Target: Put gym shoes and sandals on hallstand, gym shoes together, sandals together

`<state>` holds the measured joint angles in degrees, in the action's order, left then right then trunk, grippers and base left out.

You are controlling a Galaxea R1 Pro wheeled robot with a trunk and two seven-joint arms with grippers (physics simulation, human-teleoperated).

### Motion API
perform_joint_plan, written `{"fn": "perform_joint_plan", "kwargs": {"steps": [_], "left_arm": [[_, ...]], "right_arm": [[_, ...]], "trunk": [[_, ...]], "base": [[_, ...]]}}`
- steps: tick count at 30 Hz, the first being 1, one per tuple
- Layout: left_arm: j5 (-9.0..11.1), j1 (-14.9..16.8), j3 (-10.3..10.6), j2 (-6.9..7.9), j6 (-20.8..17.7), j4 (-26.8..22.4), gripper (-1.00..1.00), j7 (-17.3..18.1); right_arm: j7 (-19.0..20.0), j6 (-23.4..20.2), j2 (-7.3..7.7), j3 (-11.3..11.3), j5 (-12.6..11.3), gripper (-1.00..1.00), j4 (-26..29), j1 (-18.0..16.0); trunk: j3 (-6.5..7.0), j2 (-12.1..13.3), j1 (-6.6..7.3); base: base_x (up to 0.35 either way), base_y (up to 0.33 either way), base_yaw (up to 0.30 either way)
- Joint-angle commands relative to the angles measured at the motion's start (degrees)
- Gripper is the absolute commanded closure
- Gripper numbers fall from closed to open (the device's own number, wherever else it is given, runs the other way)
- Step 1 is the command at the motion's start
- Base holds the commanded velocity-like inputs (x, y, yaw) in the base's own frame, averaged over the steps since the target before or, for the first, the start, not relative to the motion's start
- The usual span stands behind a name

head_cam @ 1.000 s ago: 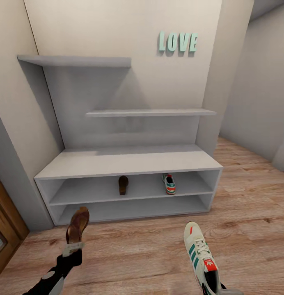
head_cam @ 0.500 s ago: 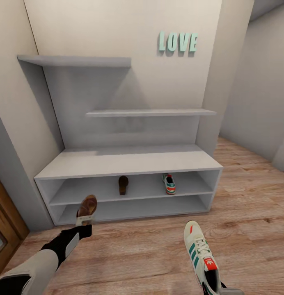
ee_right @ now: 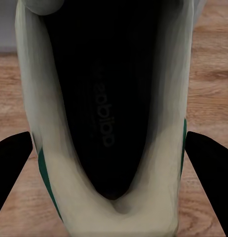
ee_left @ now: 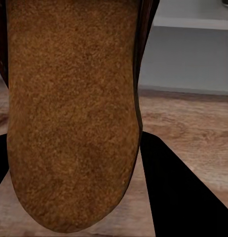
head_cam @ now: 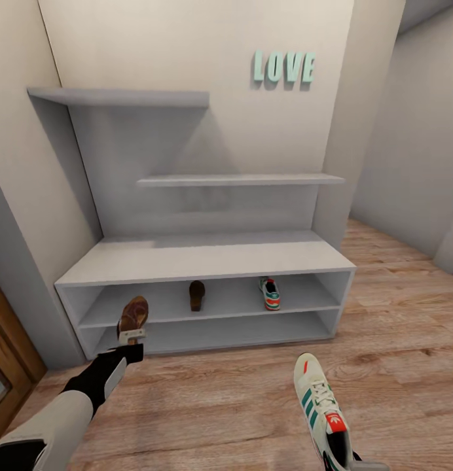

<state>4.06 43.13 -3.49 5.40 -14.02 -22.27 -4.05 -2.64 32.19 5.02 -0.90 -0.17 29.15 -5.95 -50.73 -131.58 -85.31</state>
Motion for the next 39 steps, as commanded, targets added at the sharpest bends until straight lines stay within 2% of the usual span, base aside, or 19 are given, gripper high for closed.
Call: {"fn": "perform_joint_plan", "kwargs": {"steps": [1,3,6,12,17,20,31,39], "left_arm": [[0.2,0.1,0.0,-0.02,-0.5,-0.2,1.0,-0.1],[0.2,0.3,-0.1,-0.06,-0.9,-0.3,1.0,-0.1],[0.3,0.8,-0.1,-0.57,-4.4,-1.0,1.0,-0.1],[0.2,0.8,0.0,-0.89,-5.1,-1.3,1.0,0.0],[0.1,0.8,0.0,-0.87,-5.2,-1.3,1.0,0.0],[0.1,0.8,0.0,-0.82,-5.2,-1.3,1.0,0.0],[0.0,0.4,0.1,-0.75,-5.1,-1.2,1.0,-0.3],[-0.1,0.2,0.1,-0.47,-5.1,-1.2,1.0,-0.5]], "right_arm": [[-0.2,0.2,0.0,0.0,0.0,1.0,0.0,0.0],[-0.2,0.2,-0.01,0.0,0.0,1.0,0.0,0.0],[-0.2,0.2,0.03,0.0,-0.1,1.0,-0.1,0.0],[-0.2,0.1,0.07,0.0,-0.1,1.0,-0.1,0.0],[-0.1,0.1,0.02,-2.5,-0.1,1.0,0.0,0.0],[-0.1,0.1,0.0,-3.2,-0.1,1.0,0.0,0.0],[0.0,0.1,-0.01,-3.4,0.1,1.0,0.4,0.0],[0.0,0.2,-0.01,-3.4,0.2,1.0,0.3,0.0]], "trunk": [[-0.25,-0.4,-0.21],[-0.69,-1.2,-0.65],[-1.47,-2.4,-1.31],[-3.07,-4.8,-2.62],[-4.28,-6.8,-3.72],[-4.99,-8.0,-4.38],[-5.15,-8.0,-4.38],[-5.15,-8.0,-4.38]], "base": [[0.0,0.0,0.0],[0.0,0.0,0.0],[0.0,0.0,0.0],[0.0,0.0,-0.066],[0.0,0.0,-0.214],[0.0,0.0,-0.228],[0.01,0.0,-0.082],[0.264,0.0,-0.001]]}}
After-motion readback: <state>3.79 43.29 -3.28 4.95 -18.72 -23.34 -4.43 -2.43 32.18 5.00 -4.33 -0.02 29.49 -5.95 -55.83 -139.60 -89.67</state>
